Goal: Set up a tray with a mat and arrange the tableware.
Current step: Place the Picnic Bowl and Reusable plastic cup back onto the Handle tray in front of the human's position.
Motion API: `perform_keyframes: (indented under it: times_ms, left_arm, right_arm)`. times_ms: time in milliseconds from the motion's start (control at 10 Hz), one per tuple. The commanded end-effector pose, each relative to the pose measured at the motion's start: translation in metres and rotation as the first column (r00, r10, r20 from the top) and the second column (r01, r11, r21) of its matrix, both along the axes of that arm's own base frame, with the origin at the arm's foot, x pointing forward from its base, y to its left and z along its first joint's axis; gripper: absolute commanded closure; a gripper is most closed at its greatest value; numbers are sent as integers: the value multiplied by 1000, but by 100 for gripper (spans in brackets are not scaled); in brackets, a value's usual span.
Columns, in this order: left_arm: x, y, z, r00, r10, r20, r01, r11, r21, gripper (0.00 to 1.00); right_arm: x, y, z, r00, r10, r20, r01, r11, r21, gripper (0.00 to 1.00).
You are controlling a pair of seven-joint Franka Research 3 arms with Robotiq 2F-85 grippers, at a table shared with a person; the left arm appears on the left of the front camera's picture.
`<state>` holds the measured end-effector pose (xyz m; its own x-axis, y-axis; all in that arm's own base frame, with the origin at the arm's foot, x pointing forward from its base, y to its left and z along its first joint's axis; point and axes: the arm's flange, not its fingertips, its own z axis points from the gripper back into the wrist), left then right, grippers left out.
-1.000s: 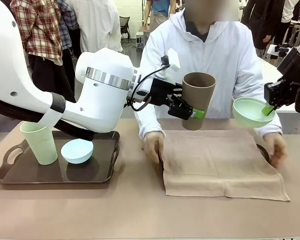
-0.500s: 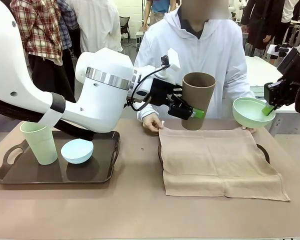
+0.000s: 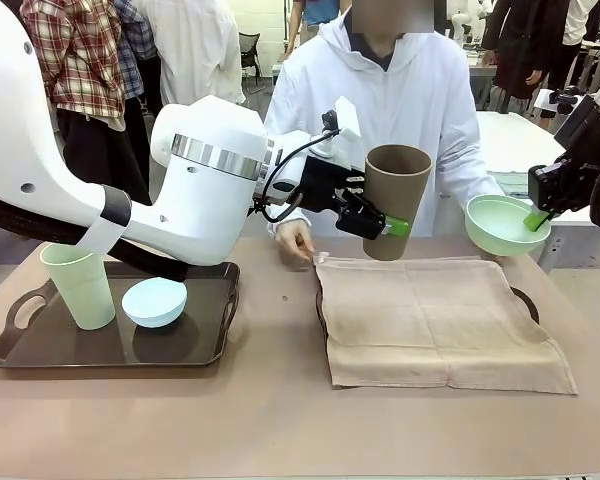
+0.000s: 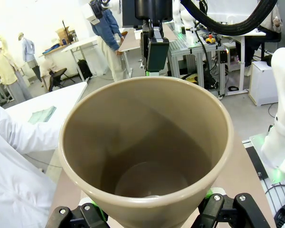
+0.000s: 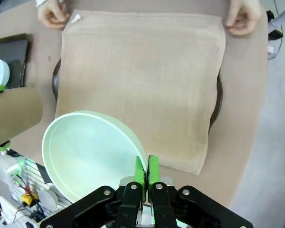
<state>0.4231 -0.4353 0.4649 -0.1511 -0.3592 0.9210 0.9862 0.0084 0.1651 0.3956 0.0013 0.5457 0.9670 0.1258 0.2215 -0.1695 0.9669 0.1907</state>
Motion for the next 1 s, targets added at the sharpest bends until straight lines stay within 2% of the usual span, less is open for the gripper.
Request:
perform_keyframes:
  times_ms: [0, 300, 400, 600, 900]
  left_arm:
    - [-1, -1, 0, 1000, -14, 7, 14, 1000, -5, 74]
    - [-1, -1, 0, 1000, -14, 7, 14, 1000, -5, 74]
    - [0, 0, 0, 1000, 0, 0, 0, 1000, 0, 15]
    - [18, 5, -39, 999, -15, -31, 13, 999, -40, 15]
    - [40, 5, -89, 999, -33, -37, 29, 994, -105, 15]
  right_arm:
    - [0, 0, 1, 1000, 1, 6, -1, 1000, -1, 100]
    - [0, 0, 1, 1000, 1, 6, -1, 1000, -1, 100]
    - [0, 0, 0, 1000, 0, 0, 0, 1000, 0, 96]
    - [25, 3, -38, 998, 28, -54, -29, 1000, -11, 96]
    - [48, 13, -90, 995, 50, -87, -53, 998, -36, 96]
